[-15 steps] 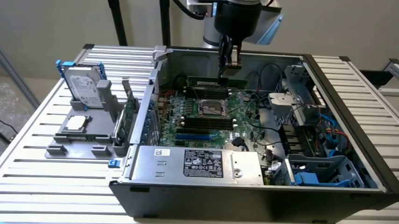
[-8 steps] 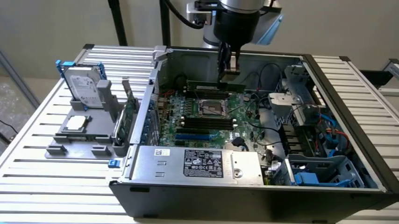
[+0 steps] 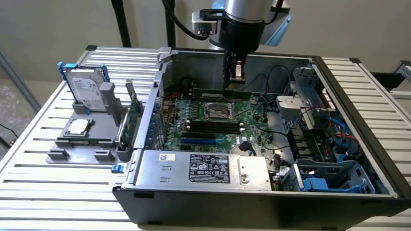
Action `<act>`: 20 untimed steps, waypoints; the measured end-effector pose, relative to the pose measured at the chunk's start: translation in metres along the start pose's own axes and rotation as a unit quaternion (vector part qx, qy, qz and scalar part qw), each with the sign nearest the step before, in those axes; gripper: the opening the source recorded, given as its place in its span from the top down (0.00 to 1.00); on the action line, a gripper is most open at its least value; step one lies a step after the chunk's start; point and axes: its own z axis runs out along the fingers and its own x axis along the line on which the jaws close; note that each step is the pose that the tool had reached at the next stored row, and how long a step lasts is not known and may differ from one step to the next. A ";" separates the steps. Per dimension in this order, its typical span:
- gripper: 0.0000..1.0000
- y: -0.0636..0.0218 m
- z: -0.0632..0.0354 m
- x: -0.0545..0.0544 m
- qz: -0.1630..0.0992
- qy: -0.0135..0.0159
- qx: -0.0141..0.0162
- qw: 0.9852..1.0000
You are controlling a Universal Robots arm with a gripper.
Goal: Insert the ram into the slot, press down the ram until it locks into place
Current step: 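Insert the ram into the slot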
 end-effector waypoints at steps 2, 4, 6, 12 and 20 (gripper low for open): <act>0.87 -0.0001 0.0037 0.000 0.000 0.000 0.000 1.000; 0.87 0.0000 0.0073 0.001 0.000 0.000 0.000 1.000; 0.87 0.0003 0.0109 0.001 0.001 0.000 0.000 1.000; 0.87 0.0016 0.0219 0.004 0.003 0.000 0.001 1.000; 0.87 0.0017 0.0363 0.011 0.006 0.000 0.004 1.000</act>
